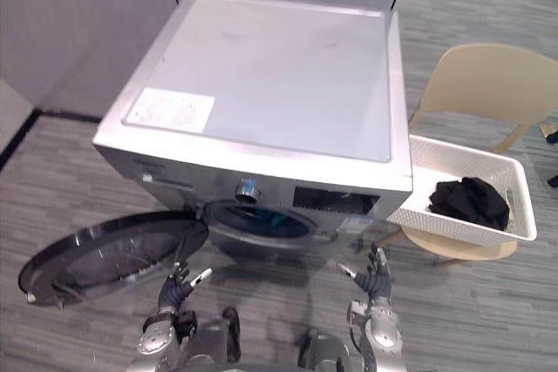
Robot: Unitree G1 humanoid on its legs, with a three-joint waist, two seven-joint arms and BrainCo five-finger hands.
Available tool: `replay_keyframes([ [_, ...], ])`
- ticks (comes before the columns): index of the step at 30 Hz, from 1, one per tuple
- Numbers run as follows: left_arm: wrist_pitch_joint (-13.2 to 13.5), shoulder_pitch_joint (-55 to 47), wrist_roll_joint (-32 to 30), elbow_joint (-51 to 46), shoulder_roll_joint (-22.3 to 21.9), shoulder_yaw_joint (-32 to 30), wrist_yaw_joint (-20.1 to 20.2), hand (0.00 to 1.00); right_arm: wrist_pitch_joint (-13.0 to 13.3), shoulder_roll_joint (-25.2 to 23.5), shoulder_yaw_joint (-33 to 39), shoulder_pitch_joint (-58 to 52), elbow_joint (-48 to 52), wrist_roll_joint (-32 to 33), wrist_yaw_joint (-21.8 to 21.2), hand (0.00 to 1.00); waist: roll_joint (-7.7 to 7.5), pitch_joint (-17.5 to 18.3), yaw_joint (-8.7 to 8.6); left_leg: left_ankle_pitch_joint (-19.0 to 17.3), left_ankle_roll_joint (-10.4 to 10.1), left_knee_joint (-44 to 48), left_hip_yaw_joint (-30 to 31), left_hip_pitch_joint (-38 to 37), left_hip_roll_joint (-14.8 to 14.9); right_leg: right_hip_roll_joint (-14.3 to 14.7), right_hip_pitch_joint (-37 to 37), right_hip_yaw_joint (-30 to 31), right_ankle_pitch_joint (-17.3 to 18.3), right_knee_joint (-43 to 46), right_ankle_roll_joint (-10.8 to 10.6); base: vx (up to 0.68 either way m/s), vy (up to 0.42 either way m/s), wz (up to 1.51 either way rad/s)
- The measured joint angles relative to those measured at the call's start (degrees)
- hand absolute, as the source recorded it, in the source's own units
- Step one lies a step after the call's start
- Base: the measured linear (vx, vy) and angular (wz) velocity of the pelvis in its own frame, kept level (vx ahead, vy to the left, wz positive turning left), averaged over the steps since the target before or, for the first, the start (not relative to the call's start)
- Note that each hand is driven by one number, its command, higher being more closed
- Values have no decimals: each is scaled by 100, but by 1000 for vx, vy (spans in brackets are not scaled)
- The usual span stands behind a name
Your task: Pick up the laundry basket with both hands and put the clothes into the washing machine.
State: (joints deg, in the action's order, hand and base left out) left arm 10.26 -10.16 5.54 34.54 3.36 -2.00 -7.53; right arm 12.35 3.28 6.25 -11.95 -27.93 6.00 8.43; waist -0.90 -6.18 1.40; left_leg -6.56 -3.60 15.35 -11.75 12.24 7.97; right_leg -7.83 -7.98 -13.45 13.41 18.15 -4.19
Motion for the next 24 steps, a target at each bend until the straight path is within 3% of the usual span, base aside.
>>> replay_keyframes([
  [3,-1,18,-192,231,157,-7,56,0,-45,101,156,160,-528,12,-103,0,80,50,-68,284,10,-760,-263,-585,-94,70,394,165,-366,-659,-40,87,43,-34],
  [5,-3,20,-327,365,222,-12,109,0,-50,138,227,211,-694,13,-110,0,97,60,-66,289,11,-885,-489,-842,-90,105,495,391,-473,-841,-59,35,41,-72],
  [7,-11,31,-420,586,261,-32,106,0,-129,194,219,404,-783,18,-102,0,136,58,-68,288,11,-924,-974,-1095,3,203,484,753,-735,-992,-65,-32,28,-119],
  [9,-38,58,-427,721,239,-38,102,0,-154,214,206,552,-801,23,-99,0,222,36,-73,288,11,-925,-1332,-1192,161,324,385,571,-1061,-1122,-49,-63,-10,-132],
  [10,-48,62,-489,780,211,-61,101,0,-155,203,166,739,-868,25,-96,0,285,13,-63,289,13,-939,-1812,-1285,340,293,259,-398,-1123,-1115,222,-95,-37,-143],
  [12,-89,47,-581,829,224,-75,103,0,-159,200,157,871,-901,24,-95,0,294,-7,-70,270,-13,-1071,-2434,-1505,390,-98,159,-2073,-740,-575,564,-105,-22,-151],
  [13,-110,5,-629,844,243,-105,96,0,-156,201,152,962,-958,24,-92,0,259,4,-49,170,-162,-1009,-2887,-1642,490,-358,167,-3148,-551,-266,767,-96,-132,-192],
  [14,-123,-47,-636,873,251,-134,96,0,-160,230,56,1062,-1143,23,-87,0,204,25,-35,52,-322,-746,-3322,-1742,649,-415,174,-3710,-305,-103,809,-64,-134,-182],
  [15,-142,-47,-656,923,242,-135,100,0,-161,258,22,1112,-1187,22,-81,0,159,52,-42,-23,-415,-597,-3487,-1785,765,-348,177,-3730,-218,-101,710,13,-298,-188],
  [17,-219,-128,-811,945,163,-135,124,0,-167,332,-56,1160,-1214,19,-71,0,379,46,9,-460,-634,41,-3747,-1839,1281,165,75,-3417,171,-156,582,76,-285,-177],
  [18,-220,-154,-849,956,105,-146,123,0,-170,349,-54,1144,-1219,18,-64,0,447,46,21,-490,-617,275,-3728,-1842,1496,193,92,-3431,327,-4,612,181,-249,-186],
  [19,-224,-185,-853,999,9,-242,125,0,-184,377,-81,1157,-1245,17,-57,0,495,-52,12,-605,-666,1479,-3567,-1819,2040,329,89,-3158,258,320,857,198,-249,-166],
  [20,-244,-207,-850,1052,-50,-302,120,0,-197,402,-141,1167,-1277,15,-52,0,551,-99,98,-609,-236,2216,-3292,-1656,2355,578,163,-2832,216,224,894,183,-221,-253],
  [21,-231,-307,-808,1082,-155,-346,145,0,-210,415,-327,1198,-1342,4,-4,0,534,-131,297,-856,216,3397,-2249,-1186,2374,941,219,-2186,137,-25,1024,161,-202,-269],
  [22,-164,-314,-796,1014,-147,-459,117,0,-216,462,-419,1275,-1339,3,43,0,573,-181,409,-962,29,3990,-984,-558,1737,1114,346,-1733,88,-310,1037,182,-177,-268],
  [23,-159,-325,-798,1015,-124,-464,109,0,-220,486,-447,1284,-1341,3,38,0,513,-230,431,-1024,-75,4103,-531,-288,1368,1191,422,-1475,44,-458,1022,256,-132,-225],
  [24,-161,-378,-798,1034,-100,-456,96,0,-223,513,-476,1253,-1350,5,35,0,523,-251,466,-1113,-195,4043,-40,102,793,1299,643,-1121,-40,-759,1019,369,-130,-185],
])
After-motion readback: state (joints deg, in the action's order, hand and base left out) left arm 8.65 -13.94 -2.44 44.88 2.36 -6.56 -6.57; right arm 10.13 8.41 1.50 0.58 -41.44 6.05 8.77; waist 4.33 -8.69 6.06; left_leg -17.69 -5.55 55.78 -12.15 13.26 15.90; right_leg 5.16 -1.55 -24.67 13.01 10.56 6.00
